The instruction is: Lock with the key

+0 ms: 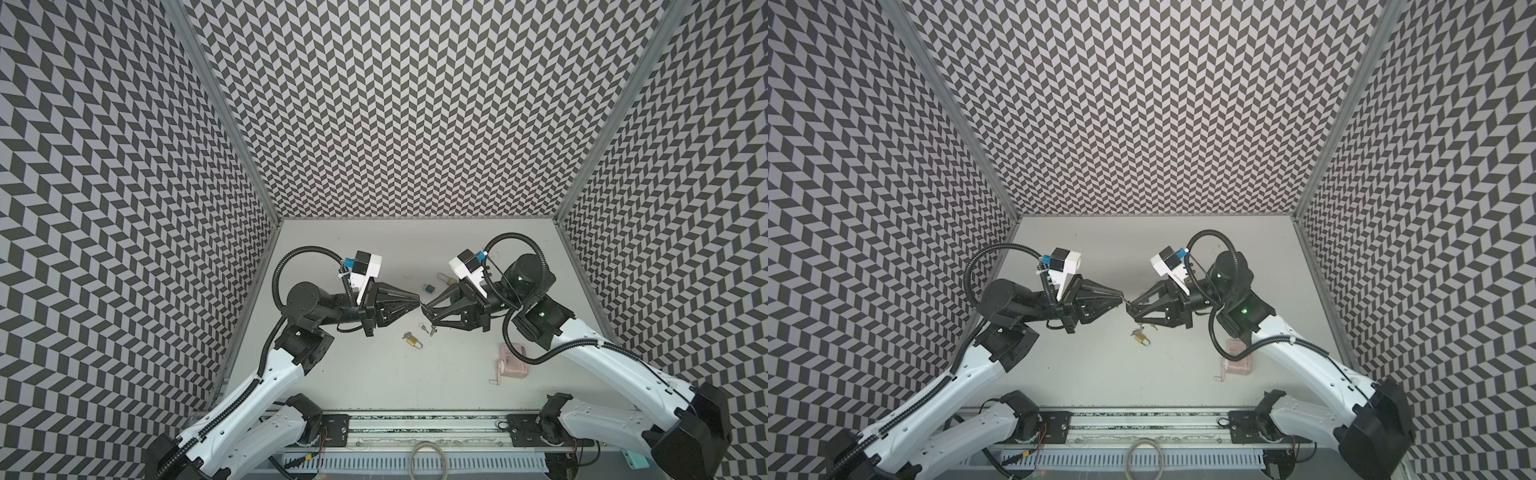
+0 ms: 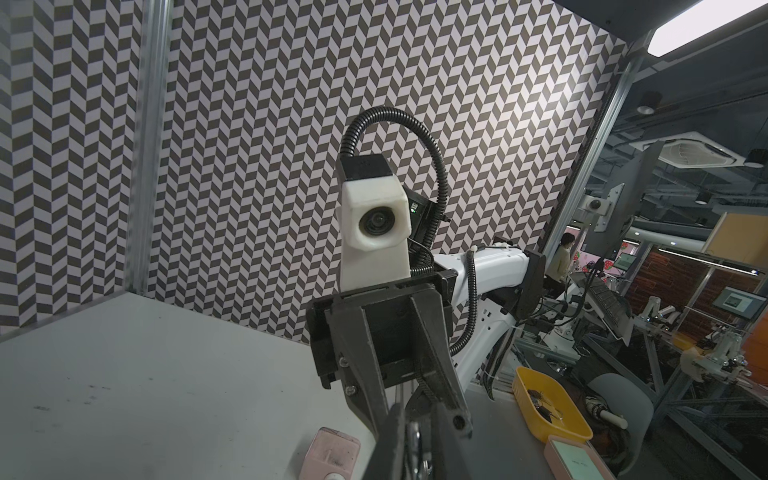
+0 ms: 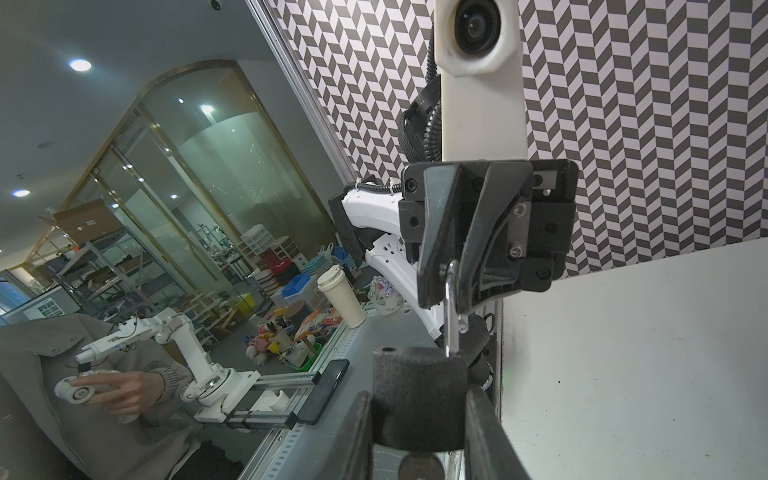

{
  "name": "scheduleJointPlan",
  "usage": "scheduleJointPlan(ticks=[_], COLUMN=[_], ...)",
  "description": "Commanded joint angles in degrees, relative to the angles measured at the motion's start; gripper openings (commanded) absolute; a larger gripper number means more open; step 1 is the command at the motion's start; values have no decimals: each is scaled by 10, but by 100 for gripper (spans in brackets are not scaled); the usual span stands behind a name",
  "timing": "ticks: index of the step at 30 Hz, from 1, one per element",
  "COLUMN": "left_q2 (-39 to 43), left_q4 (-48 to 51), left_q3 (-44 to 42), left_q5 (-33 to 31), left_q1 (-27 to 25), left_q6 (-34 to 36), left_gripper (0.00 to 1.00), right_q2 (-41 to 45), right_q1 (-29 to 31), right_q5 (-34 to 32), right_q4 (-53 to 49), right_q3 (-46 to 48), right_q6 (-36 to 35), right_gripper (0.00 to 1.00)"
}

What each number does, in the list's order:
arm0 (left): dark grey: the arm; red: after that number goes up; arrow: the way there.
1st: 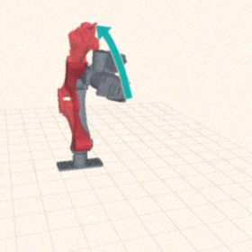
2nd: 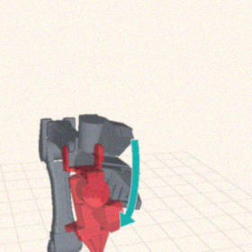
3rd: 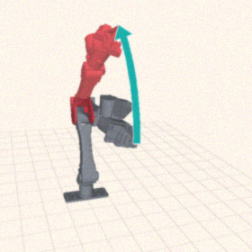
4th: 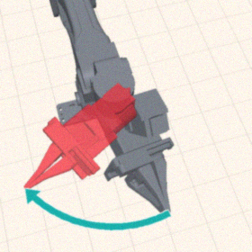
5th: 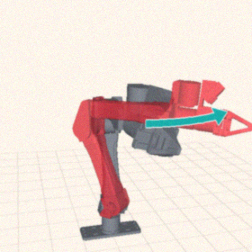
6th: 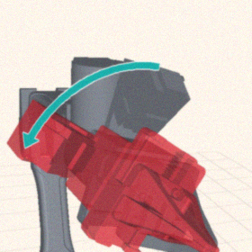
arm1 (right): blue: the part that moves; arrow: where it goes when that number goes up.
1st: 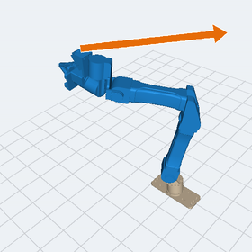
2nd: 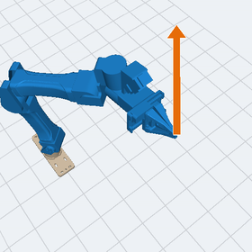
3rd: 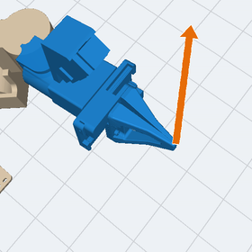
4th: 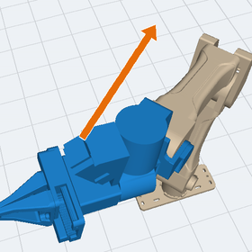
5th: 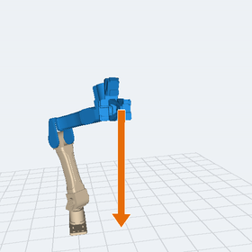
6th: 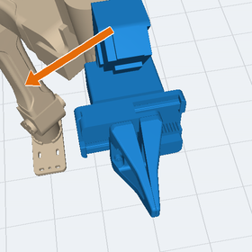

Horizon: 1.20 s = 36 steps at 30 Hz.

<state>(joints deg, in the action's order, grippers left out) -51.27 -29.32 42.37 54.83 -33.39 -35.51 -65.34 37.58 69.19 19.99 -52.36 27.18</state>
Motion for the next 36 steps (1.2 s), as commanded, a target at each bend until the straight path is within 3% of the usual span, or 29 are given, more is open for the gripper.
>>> scheduleJointPlan(ticks=[1, 3, 4, 5, 7, 8, 10, 12, 16, 18, 22, 28, 32, 36], left_q2=[3, 2, 1, 1, 2, 3, 6, 10, 3, -4, -11, -18, -20, -22], left_q4=[3, 8, 7, 3, -14, -26, -65, -101, -184, -208, -232, -248, -251, -254], left_q3=[28, 30, 31, 30, 28, 27, 19, 10, -4, -3, -1, 3, 5, 4], left_q5=[-8, -20, -29, -35, -58, -70, -94, -120, -147, -149, -156, -165, -167, -168], left_q1=[-4, -4, -4, -4, -4, -4, -3, -4, -10, -17, -27, -47, -55, -57], left_q6=[3, -1, -5, -10, -30, -40, -72, -101, -156, -167, -182, -190, -189, -190], left_gripper=[4, 0, 0, 0, 0, 0, 0, 0, 0, 0, 0, 0, 0, 0], right_q2=[13, 17, 19, 22, 29, 33, 46, 66, 101, 104, 103, 83, 65, 61], right_q1=[-1, -1, -1, -1, -1, -1, 0, 5, 75, 117, 158, 168, 168, 169], right_q5=[-12, -24, -35, -48, -79, -97, -137, -188, -342, -427, -519, -542, -512, -506], right_q4=[9, 7, 9, 14, 8, -6, -3, 48, 183, 212, 229, 216, 221, 225], right_q3=[-14, -15, -16, -16, -26, -32, -30, -4, 65, 81, 88, 64, 55, 55], right_q6=[-15, -22, -26, -29, -46, -61, -76, -55, -26, -28, -56, -127, -135, -134], right_gripper=[0, 1, 6, 16, 46, 54, 65, 70, 70, 70, 70, 67, 63, 51])
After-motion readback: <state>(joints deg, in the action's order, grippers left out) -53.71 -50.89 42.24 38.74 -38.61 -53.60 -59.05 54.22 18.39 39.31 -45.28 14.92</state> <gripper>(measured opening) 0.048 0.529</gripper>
